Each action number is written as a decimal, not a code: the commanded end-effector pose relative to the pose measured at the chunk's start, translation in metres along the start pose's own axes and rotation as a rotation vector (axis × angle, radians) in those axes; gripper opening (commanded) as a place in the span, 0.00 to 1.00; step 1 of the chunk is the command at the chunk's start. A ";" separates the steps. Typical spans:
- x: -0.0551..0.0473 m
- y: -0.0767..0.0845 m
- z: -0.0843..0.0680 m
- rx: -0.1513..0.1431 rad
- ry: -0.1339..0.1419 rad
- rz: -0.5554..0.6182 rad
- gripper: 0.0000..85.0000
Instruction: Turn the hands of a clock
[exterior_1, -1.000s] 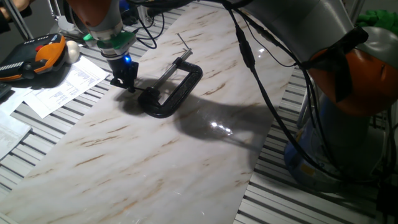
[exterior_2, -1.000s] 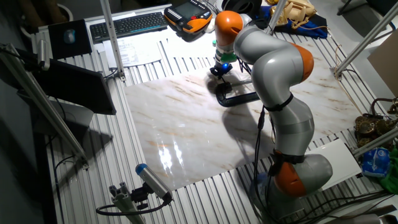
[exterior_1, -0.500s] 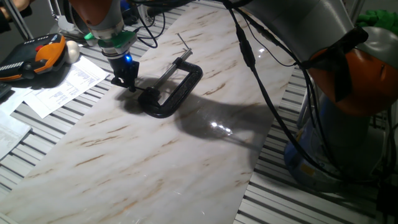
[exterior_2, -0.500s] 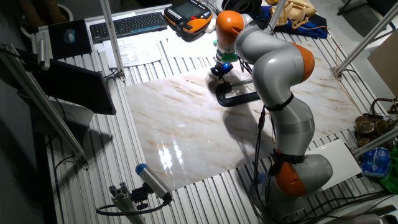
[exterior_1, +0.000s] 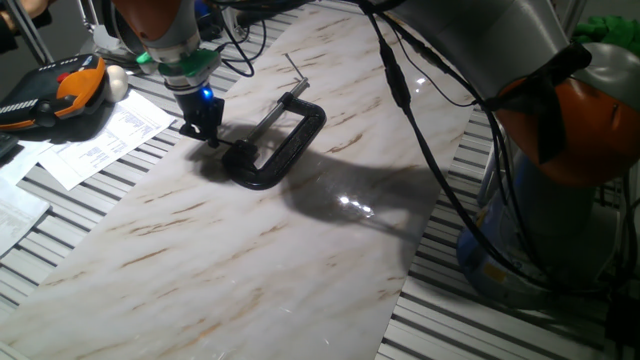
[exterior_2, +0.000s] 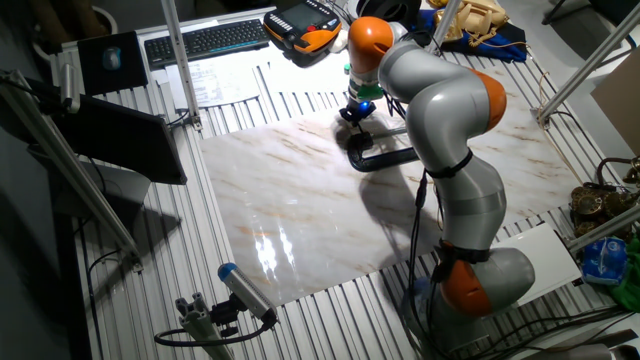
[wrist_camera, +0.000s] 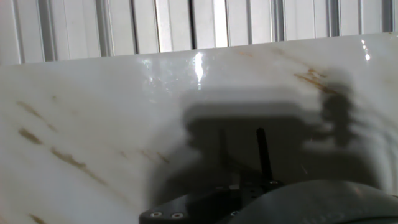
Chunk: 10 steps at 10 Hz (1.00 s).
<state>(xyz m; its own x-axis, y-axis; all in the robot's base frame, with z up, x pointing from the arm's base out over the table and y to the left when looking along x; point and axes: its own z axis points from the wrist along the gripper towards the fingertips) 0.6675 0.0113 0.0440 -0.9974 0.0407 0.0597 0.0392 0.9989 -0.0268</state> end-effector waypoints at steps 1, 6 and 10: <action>0.000 -0.001 0.001 -0.003 0.000 0.000 0.00; -0.003 0.005 -0.002 -0.006 0.004 0.010 0.00; -0.003 0.024 -0.019 -0.017 0.014 0.042 0.00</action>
<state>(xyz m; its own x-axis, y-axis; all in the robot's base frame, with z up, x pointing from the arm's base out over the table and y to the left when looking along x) 0.6721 0.0364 0.0643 -0.9939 0.0832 0.0719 0.0822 0.9965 -0.0167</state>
